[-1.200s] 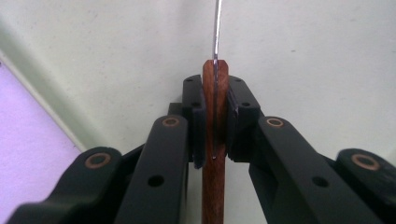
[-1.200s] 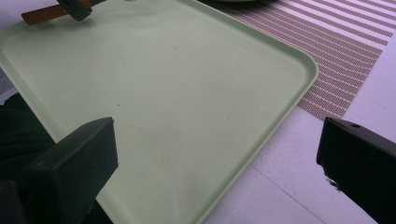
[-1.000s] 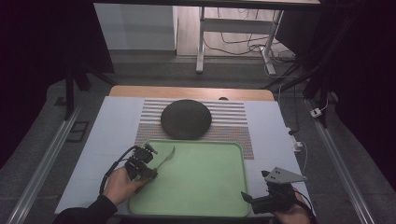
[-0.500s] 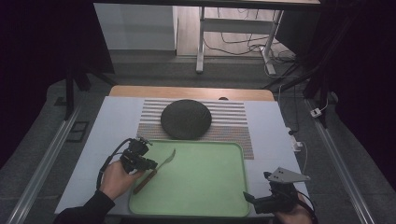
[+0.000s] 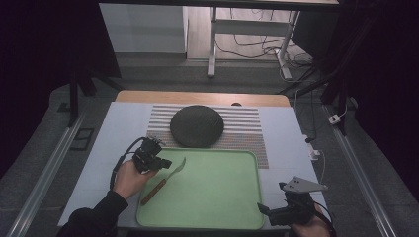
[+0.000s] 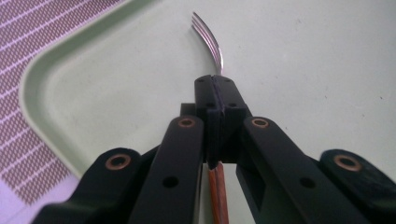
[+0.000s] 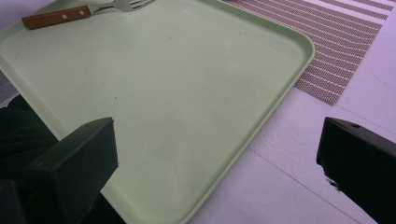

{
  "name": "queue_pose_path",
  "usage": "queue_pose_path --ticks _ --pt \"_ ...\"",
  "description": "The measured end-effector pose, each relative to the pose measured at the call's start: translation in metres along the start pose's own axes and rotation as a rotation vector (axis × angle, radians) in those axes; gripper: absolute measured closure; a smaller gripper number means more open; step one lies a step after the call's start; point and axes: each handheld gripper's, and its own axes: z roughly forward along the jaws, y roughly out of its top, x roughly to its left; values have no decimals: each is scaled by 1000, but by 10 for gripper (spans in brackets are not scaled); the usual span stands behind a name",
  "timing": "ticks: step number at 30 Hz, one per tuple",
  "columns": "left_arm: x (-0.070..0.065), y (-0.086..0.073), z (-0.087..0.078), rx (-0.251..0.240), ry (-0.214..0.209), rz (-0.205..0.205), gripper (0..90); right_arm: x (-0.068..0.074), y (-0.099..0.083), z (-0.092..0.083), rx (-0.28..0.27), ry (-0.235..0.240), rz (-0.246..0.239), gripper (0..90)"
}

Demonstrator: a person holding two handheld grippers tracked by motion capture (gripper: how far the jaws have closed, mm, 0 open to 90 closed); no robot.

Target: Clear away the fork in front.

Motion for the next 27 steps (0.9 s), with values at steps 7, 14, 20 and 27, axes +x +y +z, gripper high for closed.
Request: queue_pose_path --ticks 7,14,20,27 --pt "6 11 12 -12 -11 -9 884 -1 0 1 9 5 4 0" --pt "14 16 28 17 -1 -20 884 -2 0 1 16 8 7 0" --pt "2 21 36 30 -28 8 885 -2 0 2 20 11 8 0" --pt "-20 27 43 48 -44 72 885 -2 0 2 22 11 8 0"
